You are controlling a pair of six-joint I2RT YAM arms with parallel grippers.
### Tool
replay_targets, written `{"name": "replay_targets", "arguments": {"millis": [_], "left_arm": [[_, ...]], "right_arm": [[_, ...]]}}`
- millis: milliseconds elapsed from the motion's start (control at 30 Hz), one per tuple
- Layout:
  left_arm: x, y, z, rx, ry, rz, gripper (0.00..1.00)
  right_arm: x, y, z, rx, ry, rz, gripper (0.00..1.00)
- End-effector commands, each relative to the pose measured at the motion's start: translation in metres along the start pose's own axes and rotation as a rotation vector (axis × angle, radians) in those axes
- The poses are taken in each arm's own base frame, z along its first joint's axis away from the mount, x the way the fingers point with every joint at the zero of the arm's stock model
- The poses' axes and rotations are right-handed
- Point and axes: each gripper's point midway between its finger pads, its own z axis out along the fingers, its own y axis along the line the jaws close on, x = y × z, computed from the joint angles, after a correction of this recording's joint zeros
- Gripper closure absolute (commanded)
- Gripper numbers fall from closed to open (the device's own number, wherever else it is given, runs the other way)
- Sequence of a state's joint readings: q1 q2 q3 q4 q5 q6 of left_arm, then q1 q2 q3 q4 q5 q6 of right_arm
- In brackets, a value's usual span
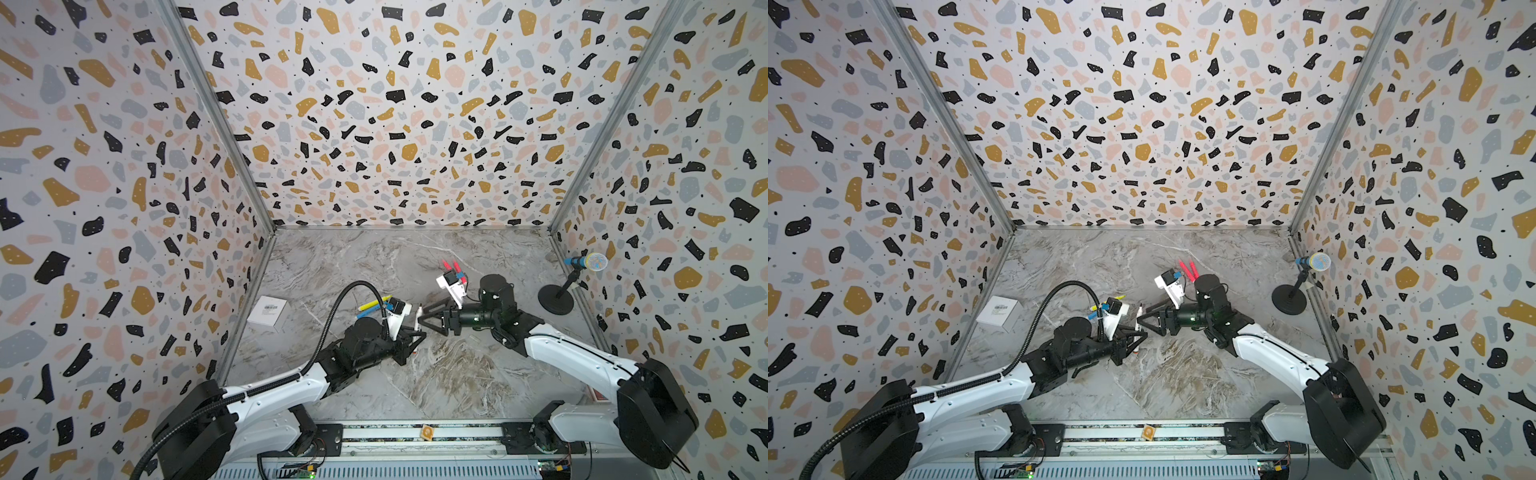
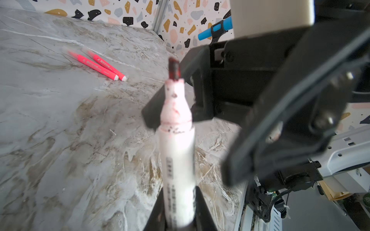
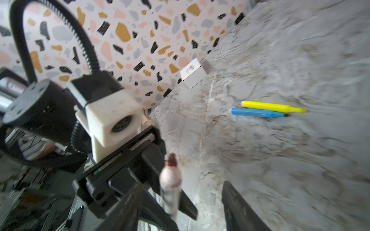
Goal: Insert pens into pen caps
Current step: Pick up a pen from the center of the table.
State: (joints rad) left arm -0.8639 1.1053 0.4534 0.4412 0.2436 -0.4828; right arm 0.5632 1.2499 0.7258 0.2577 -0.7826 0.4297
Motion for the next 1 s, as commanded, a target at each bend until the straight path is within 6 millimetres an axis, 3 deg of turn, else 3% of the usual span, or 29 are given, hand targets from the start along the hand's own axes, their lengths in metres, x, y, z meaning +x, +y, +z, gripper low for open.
{"name": "replay_targets", "arguments": {"millis": [0, 133, 233, 367, 667, 967], "left_arm": [[-0.012, 0.001, -0.008, -0.017, -0.050, 0.016, 1.00], [-0.009, 0.004, -0.014, -0.031, -0.059, 0.007, 1.00], [-0.007, 0.005, -0.017, -0.034, -0.063, -0.001, 1.00], [-0.004, 0.006, -0.020, -0.035, -0.063, -0.006, 1.00], [-0.004, 0.006, -0.021, -0.038, -0.064, -0.006, 1.00], [-0.003, 0.007, -0.021, -0.039, -0.064, -0.006, 1.00]], "right_arm": [[-0.028, -0.048, -0.042, 0.288, -0.084, 0.013, 0.34], [-0.016, -0.128, -0.094, 0.673, -0.070, 0.122, 0.33], [0.000, -0.159, -0.114, 0.805, -0.042, 0.182, 0.33], [0.017, -0.183, -0.119, 0.845, 0.011, 0.210, 0.33], [0.051, -0.215, -0.103, 0.837, 0.132, 0.249, 0.33], [0.074, -0.226, -0.096, 0.827, 0.186, 0.275, 0.35]]}}
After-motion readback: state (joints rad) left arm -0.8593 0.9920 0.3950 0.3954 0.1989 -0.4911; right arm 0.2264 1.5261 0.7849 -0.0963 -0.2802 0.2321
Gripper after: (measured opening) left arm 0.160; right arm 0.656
